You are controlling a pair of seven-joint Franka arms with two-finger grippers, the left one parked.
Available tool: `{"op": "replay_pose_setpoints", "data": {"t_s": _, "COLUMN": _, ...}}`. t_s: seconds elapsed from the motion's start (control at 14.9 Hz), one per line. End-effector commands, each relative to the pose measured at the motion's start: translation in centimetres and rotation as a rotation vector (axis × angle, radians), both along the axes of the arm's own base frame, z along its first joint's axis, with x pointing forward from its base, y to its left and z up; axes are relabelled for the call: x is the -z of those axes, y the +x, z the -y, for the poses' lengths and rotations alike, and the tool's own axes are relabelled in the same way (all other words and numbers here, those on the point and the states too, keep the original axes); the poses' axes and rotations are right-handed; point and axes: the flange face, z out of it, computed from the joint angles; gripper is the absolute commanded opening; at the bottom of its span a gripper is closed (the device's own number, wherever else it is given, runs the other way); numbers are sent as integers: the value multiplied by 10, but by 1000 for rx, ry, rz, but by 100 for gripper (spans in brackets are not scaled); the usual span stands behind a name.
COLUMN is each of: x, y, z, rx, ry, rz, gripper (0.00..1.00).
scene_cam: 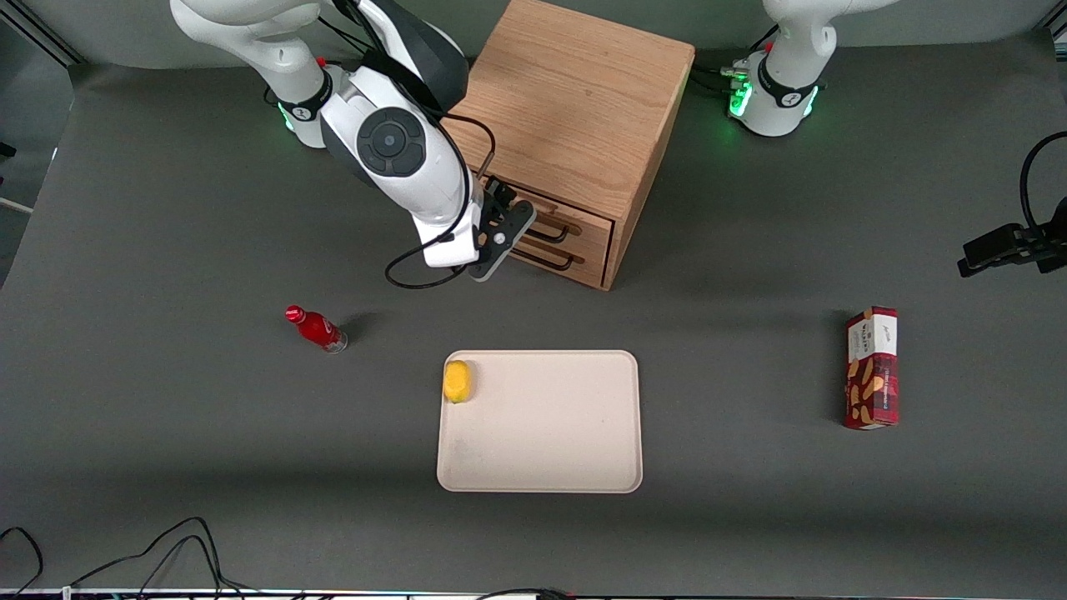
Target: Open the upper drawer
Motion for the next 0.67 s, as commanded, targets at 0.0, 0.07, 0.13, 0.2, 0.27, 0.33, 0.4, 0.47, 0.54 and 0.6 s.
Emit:
{"op": "replay_pose_setpoints", "data": {"t_s": 0.0, "x": -9, "y": -5, "z": 3, "rx": -10, "ry": 23, "rz": -13, "gripper": 100}}
{"op": "replay_pose_setpoints", "data": {"t_s": 0.07, "x": -9, "y": -5, "z": 2, "rx": -12, "ry": 23, "rz": -13, "gripper": 100}}
{"op": "replay_pose_setpoints", "data": {"t_s": 0.13, "x": -8, "y": -7, "z": 1, "rx": -15, "ry": 24, "rz": -14, "gripper": 100}}
{"op": "replay_pose_setpoints", "data": {"t_s": 0.2, "x": -7, "y": -7, "z": 0, "rx": -16, "ry": 24, "rz": -15, "gripper": 100}}
{"op": "replay_pose_setpoints", "data": {"t_s": 0.27, "x": -6, "y": -7, "z": 0, "rx": -15, "ry": 25, "rz": -15, "gripper": 100}}
{"op": "replay_pose_setpoints", "data": {"t_s": 0.33, "x": -3, "y": -7, "z": 0, "rx": -15, "ry": 25, "rz": -17, "gripper": 100}}
{"op": "replay_pose_setpoints", "data": {"t_s": 0.4, "x": -1, "y": -7, "z": 0, "rx": -15, "ry": 25, "rz": -18, "gripper": 100}}
{"op": "replay_pose_setpoints", "data": {"t_s": 0.47, "x": 1, "y": -7, "z": 0, "rx": -16, "ry": 25, "rz": -21, "gripper": 100}}
{"op": "replay_pose_setpoints", "data": {"t_s": 0.54, "x": 2, "y": -6, "z": -2, "rx": -16, "ry": 28, "rz": -20, "gripper": 100}}
{"op": "replay_pose_setpoints", "data": {"t_s": 0.6, "x": 3, "y": -6, "z": -2, "rx": -14, "ry": 32, "rz": -15, "gripper": 100}}
